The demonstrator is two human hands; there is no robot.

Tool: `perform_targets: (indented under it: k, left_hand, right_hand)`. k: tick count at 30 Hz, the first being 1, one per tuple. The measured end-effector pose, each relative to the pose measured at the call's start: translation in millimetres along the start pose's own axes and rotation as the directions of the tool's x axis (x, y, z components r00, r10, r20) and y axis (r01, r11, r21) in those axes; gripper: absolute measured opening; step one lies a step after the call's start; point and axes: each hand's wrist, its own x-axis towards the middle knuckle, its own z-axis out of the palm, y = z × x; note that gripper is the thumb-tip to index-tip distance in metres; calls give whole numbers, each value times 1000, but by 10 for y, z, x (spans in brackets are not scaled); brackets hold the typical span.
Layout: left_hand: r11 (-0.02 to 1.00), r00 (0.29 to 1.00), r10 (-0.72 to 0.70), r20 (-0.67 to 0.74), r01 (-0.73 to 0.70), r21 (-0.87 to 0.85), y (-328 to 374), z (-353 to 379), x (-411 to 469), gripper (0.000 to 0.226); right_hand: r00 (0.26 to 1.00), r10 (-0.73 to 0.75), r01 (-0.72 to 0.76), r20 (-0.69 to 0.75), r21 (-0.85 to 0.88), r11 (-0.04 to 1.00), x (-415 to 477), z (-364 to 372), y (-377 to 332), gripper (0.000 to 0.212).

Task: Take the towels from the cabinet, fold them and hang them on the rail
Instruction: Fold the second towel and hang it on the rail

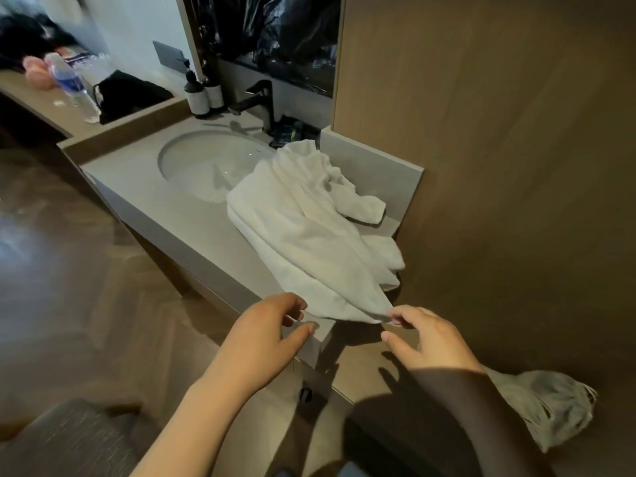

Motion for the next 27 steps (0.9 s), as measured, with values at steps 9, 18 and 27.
perform_targets:
  k: [9, 18, 27]
  left_hand:
    - [1000, 1000, -1, -28, 0, -21, -168, -244, 706, 29]
    - [998, 996, -46, -81, 42, -44, -220, -431, 1452, 23]
    - [993, 990, -90, -106, 81, -84, -424, -532, 1910, 27]
  right_hand:
    - [996, -43, 50, -84, 81, 995, 802, -31, -197, 32]
    - [994, -101, 101, -33, -4, 995, 1812, -224, -304, 33]
    - [987, -160, 159, 18, 33, 987, 2248, -153, -538, 29]
